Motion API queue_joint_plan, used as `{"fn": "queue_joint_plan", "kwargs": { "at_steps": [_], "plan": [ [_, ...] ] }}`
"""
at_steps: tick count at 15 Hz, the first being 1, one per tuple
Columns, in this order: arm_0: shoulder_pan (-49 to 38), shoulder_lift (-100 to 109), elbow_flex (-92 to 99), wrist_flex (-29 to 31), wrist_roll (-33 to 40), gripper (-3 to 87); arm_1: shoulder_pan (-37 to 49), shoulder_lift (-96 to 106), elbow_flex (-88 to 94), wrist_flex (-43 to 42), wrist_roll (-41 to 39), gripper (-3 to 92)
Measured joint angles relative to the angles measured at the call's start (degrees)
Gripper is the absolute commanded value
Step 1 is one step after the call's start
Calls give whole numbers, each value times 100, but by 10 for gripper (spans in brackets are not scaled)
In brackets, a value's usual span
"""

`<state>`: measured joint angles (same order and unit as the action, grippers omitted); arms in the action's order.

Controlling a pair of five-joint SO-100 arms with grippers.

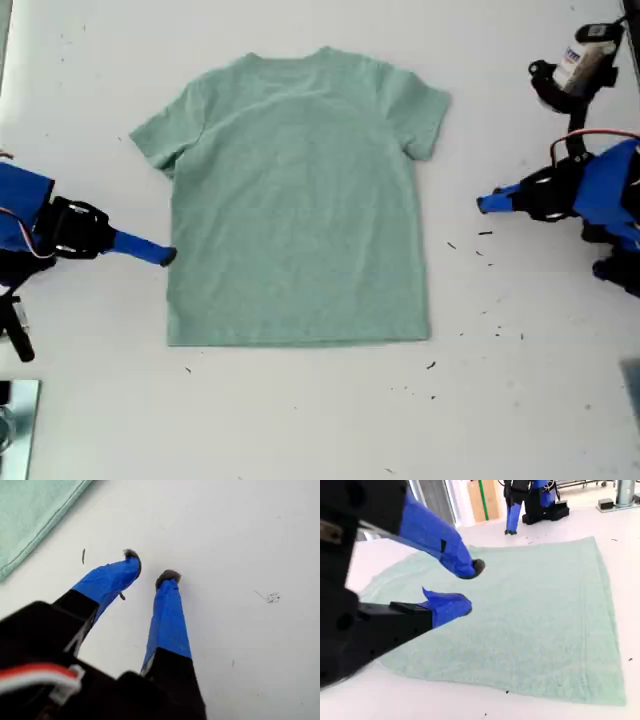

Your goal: Fold t shirt

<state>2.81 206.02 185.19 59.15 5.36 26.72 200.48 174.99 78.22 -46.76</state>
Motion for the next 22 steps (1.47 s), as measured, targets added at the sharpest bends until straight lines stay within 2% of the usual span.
{"fn": "queue_joint_plan", "kwargs": {
  "at_steps": [1,2,4,5,7,11,12,15,19,22],
  "plan": [
    [-18,0,0,0,-62,-2,-9,0,0,0,26,25],
    [-176,0,0,18,-264,-2,-176,0,0,0,686,25],
    [-123,0,0,35,-299,-2,-202,0,0,0,3287,24],
    [-123,0,0,35,-299,-2,-255,0,0,0,3700,24],
    [-123,0,0,35,-299,-2,-334,0,0,0,3419,24],
    [-141,0,0,35,-299,-2,-308,9,-9,35,3410,23],
    [-141,0,9,35,-299,-2,-615,9,-62,35,3472,23],
    [-141,0,9,35,-299,-2,-659,-976,-1187,-70,3208,23],
    [-141,0,9,35,-299,-2,615,-4649,-4518,-9,1160,23],
    [-141,0,9,35,-299,-2,1503,-7014,-6996,396,-88,23]
  ]
}}
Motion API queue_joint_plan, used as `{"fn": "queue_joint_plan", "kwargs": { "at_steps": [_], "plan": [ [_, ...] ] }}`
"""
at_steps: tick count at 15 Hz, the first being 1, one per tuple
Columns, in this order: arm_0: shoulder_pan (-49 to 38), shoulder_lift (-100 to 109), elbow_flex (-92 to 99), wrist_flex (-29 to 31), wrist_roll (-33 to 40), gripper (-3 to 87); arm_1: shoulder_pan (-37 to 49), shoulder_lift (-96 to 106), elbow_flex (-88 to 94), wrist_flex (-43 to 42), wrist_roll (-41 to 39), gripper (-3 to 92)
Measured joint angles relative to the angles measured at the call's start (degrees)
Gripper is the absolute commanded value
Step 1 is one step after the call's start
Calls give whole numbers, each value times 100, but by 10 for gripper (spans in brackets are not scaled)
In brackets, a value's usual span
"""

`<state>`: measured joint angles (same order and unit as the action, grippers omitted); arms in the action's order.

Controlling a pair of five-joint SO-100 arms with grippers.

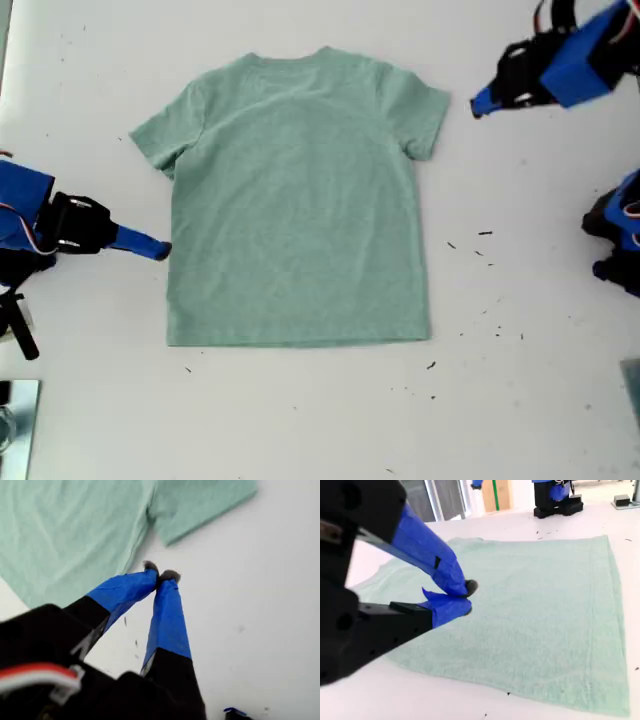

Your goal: Fold t shirt

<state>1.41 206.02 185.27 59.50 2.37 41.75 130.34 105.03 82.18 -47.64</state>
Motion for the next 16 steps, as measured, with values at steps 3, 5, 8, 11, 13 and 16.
{"fn": "queue_joint_plan", "kwargs": {
  "at_steps": [3,5,8,11,13,16],
  "plan": [
    [-9,0,0,0,0,-2,448,-1687,-2162,475,-765,270],
    [-26,0,0,0,0,-2,501,-2355,-2865,668,-1143,319],
    [-26,0,0,0,0,-2,791,-2637,-2540,343,-1652,332],
    [-26,0,0,0,0,-2,1160,-3164,-1169,-1143,-2004,318],
    [-26,0,0,0,-9,-2,1178,-3727,-870,-1863,-2101,299],
    [-26,0,0,0,-9,-2,1195,-4377,-905,-2364,-2276,-13]
  ]
}}
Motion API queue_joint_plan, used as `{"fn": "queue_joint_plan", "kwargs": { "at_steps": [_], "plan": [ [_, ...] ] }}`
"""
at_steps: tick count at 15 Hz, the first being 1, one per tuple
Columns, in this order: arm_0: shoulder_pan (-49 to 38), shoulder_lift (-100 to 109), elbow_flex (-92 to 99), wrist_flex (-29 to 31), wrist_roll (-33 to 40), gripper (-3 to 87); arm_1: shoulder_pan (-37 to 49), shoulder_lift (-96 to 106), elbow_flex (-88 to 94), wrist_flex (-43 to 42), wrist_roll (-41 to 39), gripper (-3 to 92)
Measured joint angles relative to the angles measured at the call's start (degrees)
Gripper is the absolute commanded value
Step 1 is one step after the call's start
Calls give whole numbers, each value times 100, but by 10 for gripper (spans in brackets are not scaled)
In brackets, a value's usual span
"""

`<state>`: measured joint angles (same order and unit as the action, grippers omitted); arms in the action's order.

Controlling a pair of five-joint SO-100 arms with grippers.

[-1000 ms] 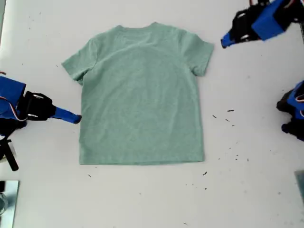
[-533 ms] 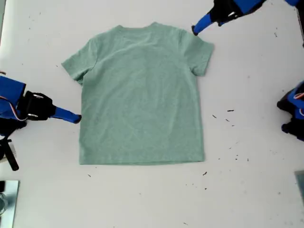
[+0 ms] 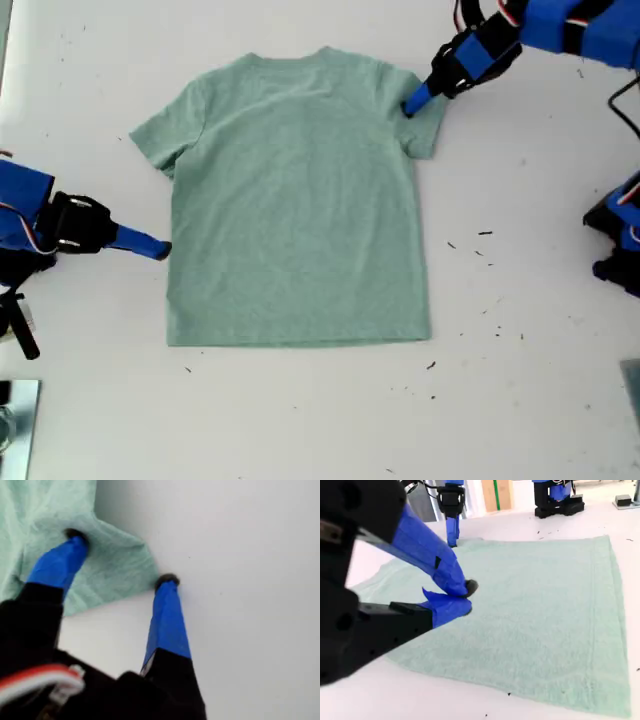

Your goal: Fold t shirt

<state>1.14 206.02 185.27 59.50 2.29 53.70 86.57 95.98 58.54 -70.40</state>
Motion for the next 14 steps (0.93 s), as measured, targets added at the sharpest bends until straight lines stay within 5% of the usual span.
{"fn": "queue_joint_plan", "kwargs": {
  "at_steps": [3,11,14],
  "plan": [
    [9,0,0,0,-9,-2,26,-141,-185,114,-62,-17],
    [9,0,0,0,-26,-2,-589,105,-3208,3129,439,-18],
    [9,0,0,0,-26,-2,-1670,-264,-4034,2496,1310,-16]
  ]
}}
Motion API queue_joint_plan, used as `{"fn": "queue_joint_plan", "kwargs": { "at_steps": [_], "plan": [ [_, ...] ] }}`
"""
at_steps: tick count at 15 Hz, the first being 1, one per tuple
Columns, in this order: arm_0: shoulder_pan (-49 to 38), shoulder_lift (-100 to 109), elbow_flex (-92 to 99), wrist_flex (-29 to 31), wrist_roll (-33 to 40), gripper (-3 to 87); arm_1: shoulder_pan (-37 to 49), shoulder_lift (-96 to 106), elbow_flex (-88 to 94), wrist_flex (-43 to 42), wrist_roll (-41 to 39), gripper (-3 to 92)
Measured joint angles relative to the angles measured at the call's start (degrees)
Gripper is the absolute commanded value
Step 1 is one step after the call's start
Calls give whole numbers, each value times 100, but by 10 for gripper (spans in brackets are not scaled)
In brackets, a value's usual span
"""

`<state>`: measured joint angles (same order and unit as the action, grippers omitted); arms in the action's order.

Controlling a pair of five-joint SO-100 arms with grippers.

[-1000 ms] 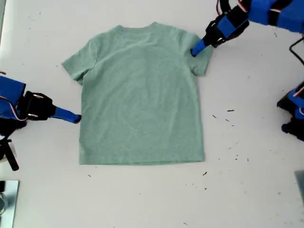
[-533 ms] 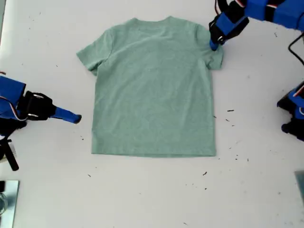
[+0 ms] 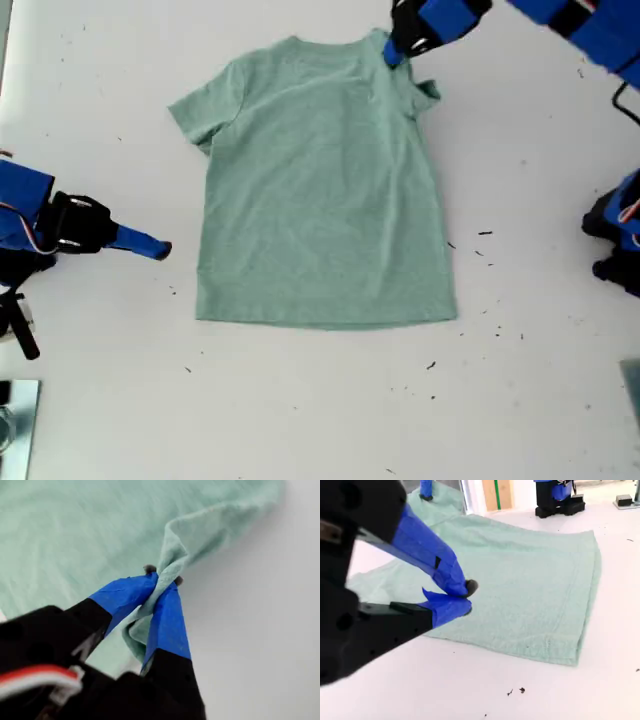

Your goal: Fold t shirt

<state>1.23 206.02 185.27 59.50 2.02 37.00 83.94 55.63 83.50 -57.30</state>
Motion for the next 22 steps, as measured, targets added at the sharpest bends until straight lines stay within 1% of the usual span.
{"fn": "queue_joint_plan", "kwargs": {
  "at_steps": [2,3,4,6,8,9,11,12,13,14,15,17,18,19,21,22],
  "plan": [
    [0,0,0,0,0,-2,-483,-615,9,-896,475,-8],
    [0,0,0,0,0,-2,-642,-976,9,-1248,624,184],
    [0,0,0,0,0,-2,-729,-1283,9,-1512,686,262],
    [0,0,0,0,0,-2,-853,-1538,9,-1811,782,210],
    [0,0,0,0,0,-2,-984,-1538,9,-1775,940,181],
    [0,0,0,0,0,-2,-984,-1415,9,-1547,976,179],
    [0,0,0,0,0,31,-958,-167,79,-703,958,183],
    [0,0,0,0,0,42,-976,853,404,-229,870,120],
    [0,0,0,0,0,33,-976,1942,1063,132,826,24],
    [0,0,0,0,0,24,-976,3041,2153,158,835,24],
    [0,0,0,0,0,9,-958,4201,3533,-35,1046,24],
    [-26,0,0,0,0,-1,-993,6284,6592,-773,1468,24],
    [-26,0,0,0,0,-1,-1081,7189,8060,-1081,1846,24],
    [-26,0,0,0,0,-1,-1169,8068,9343,-1248,2074,24],
    [-62,0,0,0,-44,-2,-1222,9870,11180,-1055,2364,24],
    [-114,0,0,0,-149,-3,-1318,10784,11663,-932,2435,24]
  ]
}}
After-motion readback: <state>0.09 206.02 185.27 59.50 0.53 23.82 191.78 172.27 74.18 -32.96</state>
